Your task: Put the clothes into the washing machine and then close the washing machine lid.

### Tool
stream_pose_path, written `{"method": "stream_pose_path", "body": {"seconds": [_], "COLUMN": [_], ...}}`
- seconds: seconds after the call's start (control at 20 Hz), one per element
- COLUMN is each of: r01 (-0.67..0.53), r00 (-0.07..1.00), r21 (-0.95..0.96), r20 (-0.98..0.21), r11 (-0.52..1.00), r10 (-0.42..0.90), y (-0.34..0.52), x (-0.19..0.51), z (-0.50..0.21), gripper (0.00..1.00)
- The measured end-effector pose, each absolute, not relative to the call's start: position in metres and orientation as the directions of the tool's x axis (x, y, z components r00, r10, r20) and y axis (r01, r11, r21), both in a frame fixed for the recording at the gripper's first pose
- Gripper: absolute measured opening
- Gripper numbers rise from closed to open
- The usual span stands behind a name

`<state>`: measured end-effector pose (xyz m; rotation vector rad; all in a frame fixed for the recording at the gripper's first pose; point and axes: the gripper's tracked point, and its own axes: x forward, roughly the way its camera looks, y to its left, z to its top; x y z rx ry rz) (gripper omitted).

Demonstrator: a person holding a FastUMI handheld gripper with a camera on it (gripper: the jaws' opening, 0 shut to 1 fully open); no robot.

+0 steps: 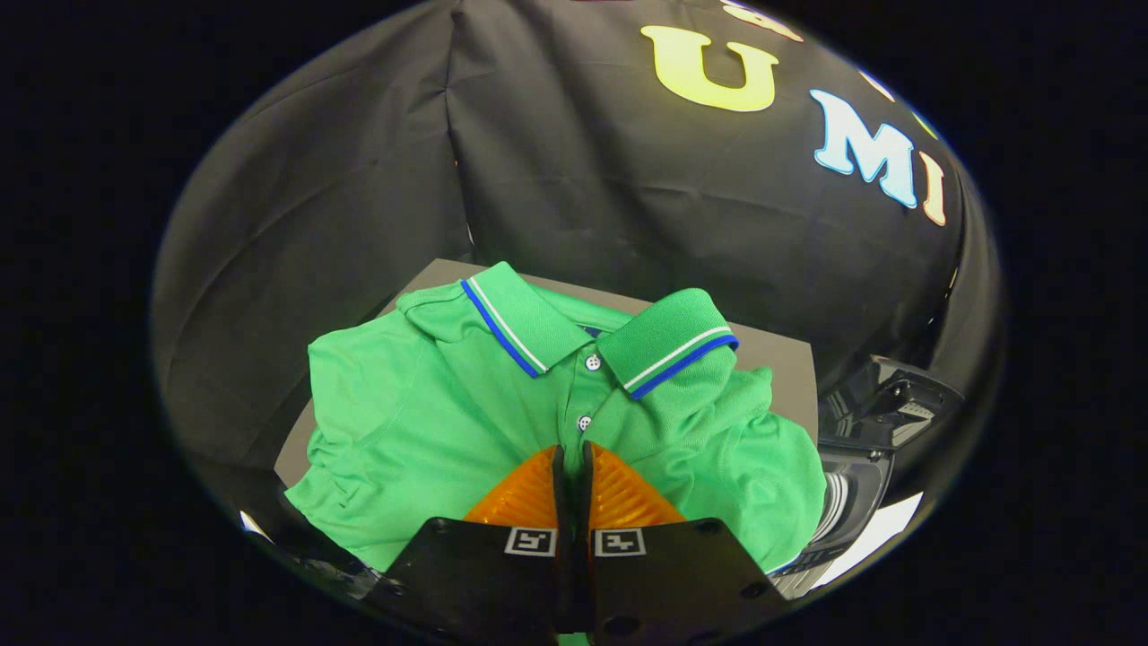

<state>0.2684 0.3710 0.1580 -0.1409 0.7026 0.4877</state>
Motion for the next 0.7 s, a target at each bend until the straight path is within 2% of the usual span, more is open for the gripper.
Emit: {"method": "stream_pose_path", "body": {"seconds": [0.3,0.7], "r01": [-0.495,-0.513], "r00": [0.689,0.756], "r21": [0.08,0.195], "r20": [-0.57,-0.358], "r11": [0.865,0.836], "r10": [0.447,0.548], "y": [0.37,0.345], "x": [0.261,0.25], "z": [0.179,0.289], "gripper": [0.02,0.01]}}
